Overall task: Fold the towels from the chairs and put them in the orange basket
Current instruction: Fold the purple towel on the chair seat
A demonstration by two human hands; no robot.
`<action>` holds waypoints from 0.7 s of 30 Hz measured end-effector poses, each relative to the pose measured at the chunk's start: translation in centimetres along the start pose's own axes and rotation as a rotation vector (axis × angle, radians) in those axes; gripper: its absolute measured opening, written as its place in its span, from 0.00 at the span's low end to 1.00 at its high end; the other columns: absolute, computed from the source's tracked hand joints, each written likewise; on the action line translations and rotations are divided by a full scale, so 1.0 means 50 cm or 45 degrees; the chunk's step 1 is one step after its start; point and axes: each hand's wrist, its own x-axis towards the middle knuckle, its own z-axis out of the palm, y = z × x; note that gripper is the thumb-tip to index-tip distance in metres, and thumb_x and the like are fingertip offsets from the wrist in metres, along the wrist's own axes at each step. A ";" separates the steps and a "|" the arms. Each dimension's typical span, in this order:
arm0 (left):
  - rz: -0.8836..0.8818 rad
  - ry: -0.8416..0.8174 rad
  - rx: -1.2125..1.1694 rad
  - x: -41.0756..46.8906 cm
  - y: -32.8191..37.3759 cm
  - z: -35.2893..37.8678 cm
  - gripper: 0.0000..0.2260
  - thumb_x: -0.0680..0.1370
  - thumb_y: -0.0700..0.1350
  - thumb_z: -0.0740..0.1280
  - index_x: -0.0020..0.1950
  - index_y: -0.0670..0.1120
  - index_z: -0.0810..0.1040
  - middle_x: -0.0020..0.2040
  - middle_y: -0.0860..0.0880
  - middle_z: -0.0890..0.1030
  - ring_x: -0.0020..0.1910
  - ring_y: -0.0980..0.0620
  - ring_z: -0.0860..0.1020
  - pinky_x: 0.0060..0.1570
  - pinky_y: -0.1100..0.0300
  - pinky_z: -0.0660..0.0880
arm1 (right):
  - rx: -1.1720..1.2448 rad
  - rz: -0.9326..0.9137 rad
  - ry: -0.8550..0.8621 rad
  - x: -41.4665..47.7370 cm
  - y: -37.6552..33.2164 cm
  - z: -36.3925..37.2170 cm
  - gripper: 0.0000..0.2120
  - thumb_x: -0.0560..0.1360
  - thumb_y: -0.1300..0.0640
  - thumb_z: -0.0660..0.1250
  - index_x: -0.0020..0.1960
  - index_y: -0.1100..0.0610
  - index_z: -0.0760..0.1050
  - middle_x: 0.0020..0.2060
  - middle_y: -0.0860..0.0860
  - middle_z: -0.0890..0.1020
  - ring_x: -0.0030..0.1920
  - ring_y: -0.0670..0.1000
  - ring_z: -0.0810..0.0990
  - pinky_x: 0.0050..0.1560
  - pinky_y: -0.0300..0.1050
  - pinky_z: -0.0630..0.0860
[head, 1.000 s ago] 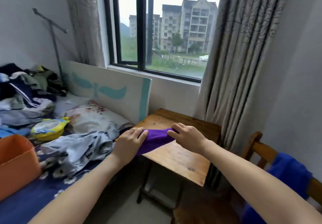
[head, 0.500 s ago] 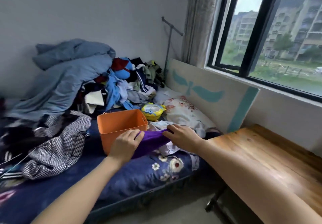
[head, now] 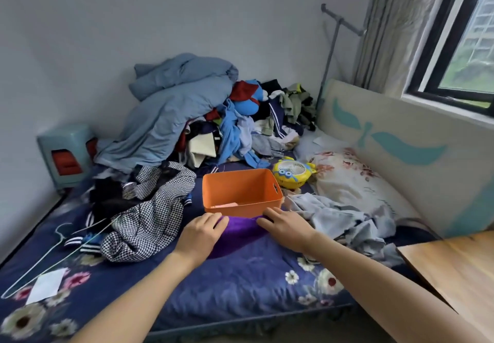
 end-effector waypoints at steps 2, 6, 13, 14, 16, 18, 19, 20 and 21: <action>0.008 -0.010 -0.005 0.035 -0.014 0.036 0.15 0.66 0.35 0.55 0.51 0.44 0.70 0.39 0.47 0.82 0.35 0.50 0.81 0.31 0.62 0.78 | 0.030 -0.005 -0.002 0.007 0.044 0.045 0.10 0.66 0.57 0.58 0.48 0.54 0.66 0.37 0.52 0.76 0.33 0.52 0.77 0.20 0.40 0.67; -0.019 -0.056 0.006 0.124 -0.047 0.126 0.14 0.66 0.36 0.55 0.50 0.45 0.70 0.38 0.48 0.82 0.35 0.50 0.80 0.31 0.62 0.78 | 0.082 -0.001 -0.009 0.041 0.155 0.133 0.10 0.65 0.57 0.55 0.46 0.54 0.65 0.35 0.51 0.76 0.31 0.52 0.76 0.19 0.38 0.67; -0.093 -0.102 0.014 0.211 -0.083 0.201 0.15 0.65 0.35 0.56 0.49 0.44 0.75 0.40 0.48 0.81 0.35 0.49 0.80 0.31 0.61 0.78 | 0.176 0.001 0.008 0.083 0.264 0.213 0.10 0.66 0.58 0.55 0.46 0.55 0.70 0.35 0.52 0.77 0.30 0.52 0.76 0.19 0.39 0.65; -0.099 -0.111 0.008 0.218 -0.087 0.214 0.16 0.65 0.36 0.55 0.49 0.44 0.75 0.40 0.48 0.81 0.36 0.49 0.80 0.31 0.60 0.78 | 0.172 -0.002 0.003 0.086 0.272 0.221 0.10 0.66 0.57 0.55 0.46 0.54 0.68 0.35 0.51 0.77 0.30 0.51 0.76 0.19 0.38 0.63; -0.111 -0.129 -0.010 0.224 -0.095 0.234 0.15 0.65 0.35 0.58 0.50 0.44 0.74 0.40 0.48 0.82 0.36 0.49 0.81 0.32 0.60 0.79 | 0.184 -0.017 -0.020 0.087 0.286 0.243 0.11 0.66 0.57 0.54 0.47 0.54 0.66 0.35 0.50 0.77 0.30 0.50 0.76 0.19 0.38 0.63; -0.141 -0.170 -0.053 0.220 -0.101 0.256 0.20 0.59 0.33 0.70 0.49 0.44 0.76 0.40 0.48 0.82 0.37 0.49 0.81 0.32 0.60 0.79 | 0.231 -0.032 -0.042 0.086 0.291 0.270 0.11 0.65 0.58 0.55 0.47 0.54 0.66 0.36 0.51 0.77 0.31 0.51 0.76 0.18 0.38 0.65; -0.168 -0.218 -0.078 0.216 -0.102 0.264 0.25 0.55 0.32 0.74 0.49 0.43 0.76 0.41 0.48 0.82 0.37 0.49 0.81 0.32 0.60 0.79 | 0.251 -0.039 -0.051 0.085 0.290 0.279 0.11 0.65 0.58 0.57 0.47 0.54 0.66 0.36 0.51 0.77 0.31 0.51 0.76 0.18 0.38 0.66; -0.189 -0.255 -0.089 0.210 -0.103 0.275 0.29 0.52 0.32 0.76 0.50 0.44 0.75 0.41 0.48 0.82 0.37 0.49 0.81 0.32 0.60 0.79 | 0.262 -0.048 -0.052 0.083 0.289 0.289 0.11 0.64 0.58 0.57 0.47 0.54 0.66 0.36 0.51 0.77 0.31 0.51 0.76 0.18 0.38 0.66; -0.207 -0.281 -0.103 0.204 -0.106 0.293 0.31 0.51 0.32 0.78 0.51 0.44 0.73 0.41 0.48 0.82 0.37 0.49 0.81 0.32 0.60 0.79 | 0.269 -0.047 -0.069 0.082 0.288 0.303 0.11 0.65 0.58 0.56 0.47 0.54 0.66 0.35 0.51 0.77 0.31 0.51 0.76 0.20 0.38 0.66</action>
